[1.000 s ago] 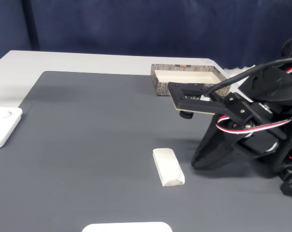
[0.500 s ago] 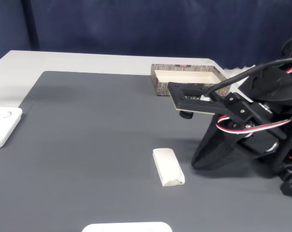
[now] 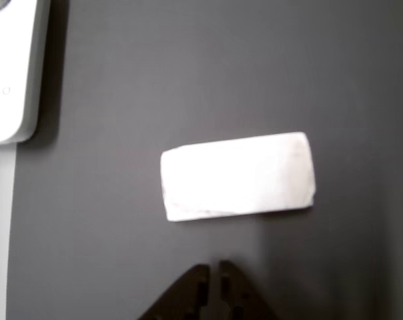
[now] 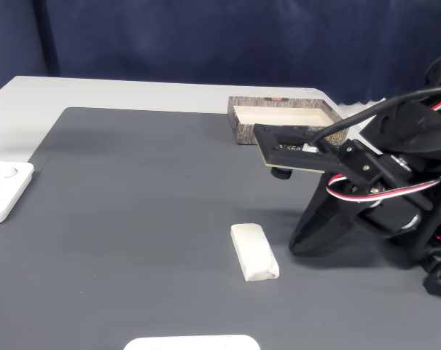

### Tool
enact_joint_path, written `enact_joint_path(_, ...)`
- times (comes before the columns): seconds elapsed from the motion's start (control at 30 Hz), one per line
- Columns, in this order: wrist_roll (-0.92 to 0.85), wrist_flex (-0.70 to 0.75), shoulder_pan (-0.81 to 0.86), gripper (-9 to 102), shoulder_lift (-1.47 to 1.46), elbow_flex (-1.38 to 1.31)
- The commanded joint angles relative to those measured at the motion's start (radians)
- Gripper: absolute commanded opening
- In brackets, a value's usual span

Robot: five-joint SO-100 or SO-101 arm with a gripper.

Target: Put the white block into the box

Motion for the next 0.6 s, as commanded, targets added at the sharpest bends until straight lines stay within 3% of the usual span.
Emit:
enact_joint_path(0.0, -0.009, 0.008, 0.014, -2, 0.038, 0.020)
enact_joint_path(0.57, -0.038, -0.012, 0.037, -2, -0.003, 0.018)
